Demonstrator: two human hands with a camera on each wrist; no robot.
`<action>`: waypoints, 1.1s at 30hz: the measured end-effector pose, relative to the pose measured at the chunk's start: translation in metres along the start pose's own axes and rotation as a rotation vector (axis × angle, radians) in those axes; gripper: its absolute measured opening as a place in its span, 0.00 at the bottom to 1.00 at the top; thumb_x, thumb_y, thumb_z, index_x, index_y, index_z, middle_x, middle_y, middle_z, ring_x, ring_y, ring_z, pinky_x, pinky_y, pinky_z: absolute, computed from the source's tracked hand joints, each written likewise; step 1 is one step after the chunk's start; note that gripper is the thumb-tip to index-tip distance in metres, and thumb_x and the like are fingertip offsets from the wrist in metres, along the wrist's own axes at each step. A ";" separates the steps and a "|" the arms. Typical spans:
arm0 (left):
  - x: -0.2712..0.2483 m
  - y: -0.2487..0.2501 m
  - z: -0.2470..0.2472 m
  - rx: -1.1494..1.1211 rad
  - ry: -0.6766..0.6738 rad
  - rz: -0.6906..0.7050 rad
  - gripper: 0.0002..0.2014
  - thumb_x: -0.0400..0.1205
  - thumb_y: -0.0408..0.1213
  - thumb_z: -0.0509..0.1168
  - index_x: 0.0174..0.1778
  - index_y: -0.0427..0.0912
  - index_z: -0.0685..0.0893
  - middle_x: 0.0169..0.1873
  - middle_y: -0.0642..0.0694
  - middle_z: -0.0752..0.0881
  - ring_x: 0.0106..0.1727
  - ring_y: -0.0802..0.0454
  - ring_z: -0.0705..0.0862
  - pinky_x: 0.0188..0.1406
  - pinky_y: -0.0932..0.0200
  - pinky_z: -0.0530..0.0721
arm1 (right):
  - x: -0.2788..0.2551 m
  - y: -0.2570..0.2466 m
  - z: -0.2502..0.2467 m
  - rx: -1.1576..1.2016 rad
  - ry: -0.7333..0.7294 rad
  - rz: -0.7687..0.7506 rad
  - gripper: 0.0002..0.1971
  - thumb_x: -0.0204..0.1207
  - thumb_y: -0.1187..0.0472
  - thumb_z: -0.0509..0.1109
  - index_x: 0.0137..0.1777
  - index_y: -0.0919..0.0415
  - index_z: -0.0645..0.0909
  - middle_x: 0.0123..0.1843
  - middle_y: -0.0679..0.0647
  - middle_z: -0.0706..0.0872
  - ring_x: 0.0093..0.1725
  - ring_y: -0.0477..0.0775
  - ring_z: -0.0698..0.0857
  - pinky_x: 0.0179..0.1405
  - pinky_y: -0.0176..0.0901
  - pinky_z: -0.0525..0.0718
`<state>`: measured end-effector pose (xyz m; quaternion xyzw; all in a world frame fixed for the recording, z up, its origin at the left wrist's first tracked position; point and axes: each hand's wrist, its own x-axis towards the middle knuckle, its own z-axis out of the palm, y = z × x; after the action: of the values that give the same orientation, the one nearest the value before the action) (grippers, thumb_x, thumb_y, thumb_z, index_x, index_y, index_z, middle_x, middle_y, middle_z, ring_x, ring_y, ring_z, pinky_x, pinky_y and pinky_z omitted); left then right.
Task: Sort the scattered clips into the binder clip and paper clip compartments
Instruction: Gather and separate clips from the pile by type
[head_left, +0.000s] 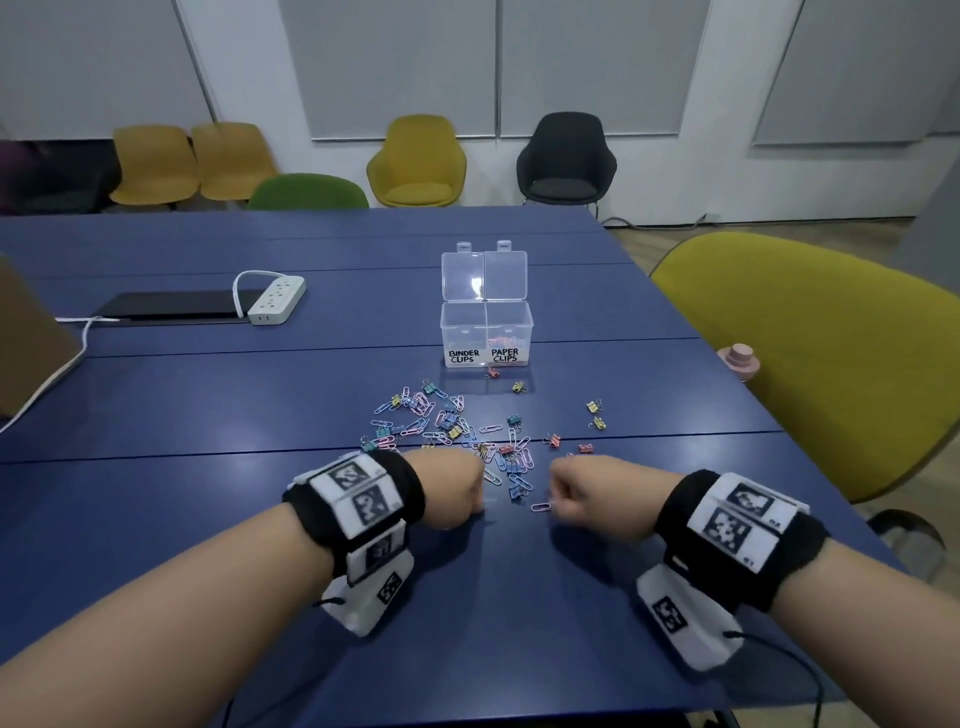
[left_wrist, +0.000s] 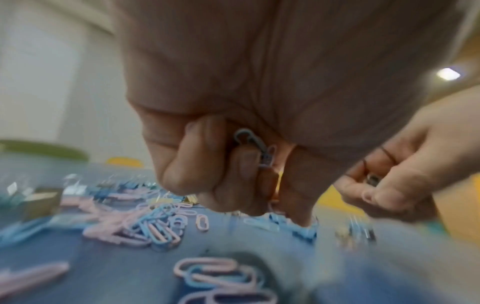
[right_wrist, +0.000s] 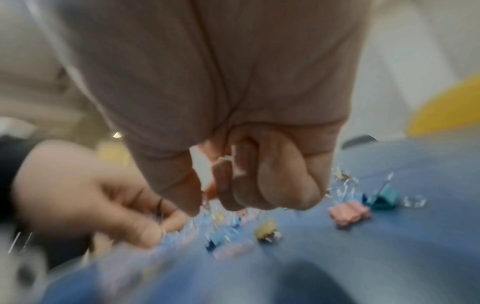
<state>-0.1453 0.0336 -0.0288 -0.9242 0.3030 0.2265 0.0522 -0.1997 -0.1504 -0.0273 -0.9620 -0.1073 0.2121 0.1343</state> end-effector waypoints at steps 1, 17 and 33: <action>-0.001 -0.007 -0.001 -0.135 0.022 0.008 0.11 0.85 0.40 0.57 0.47 0.37 0.80 0.39 0.43 0.79 0.39 0.47 0.74 0.37 0.59 0.73 | 0.001 0.003 -0.003 0.170 0.034 0.006 0.07 0.80 0.60 0.60 0.41 0.59 0.71 0.36 0.55 0.76 0.32 0.52 0.71 0.33 0.40 0.73; -0.024 -0.075 0.018 -2.385 -0.210 0.134 0.13 0.53 0.26 0.70 0.25 0.38 0.72 0.30 0.45 0.72 0.25 0.53 0.71 0.13 0.65 0.62 | 0.036 -0.015 0.004 1.703 0.032 0.088 0.08 0.79 0.71 0.57 0.43 0.64 0.77 0.32 0.54 0.73 0.26 0.48 0.70 0.16 0.34 0.65; -0.035 -0.095 0.021 -1.475 0.101 -0.355 0.13 0.83 0.43 0.63 0.34 0.43 0.78 0.21 0.52 0.66 0.17 0.59 0.60 0.14 0.69 0.53 | 0.077 -0.098 0.014 -0.189 0.000 -0.116 0.13 0.74 0.57 0.71 0.54 0.65 0.81 0.53 0.61 0.87 0.48 0.60 0.83 0.48 0.46 0.82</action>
<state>-0.1230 0.1349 -0.0357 -0.7638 -0.0782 0.3158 -0.5575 -0.1520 -0.0350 -0.0388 -0.9625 -0.1824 0.1931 0.0550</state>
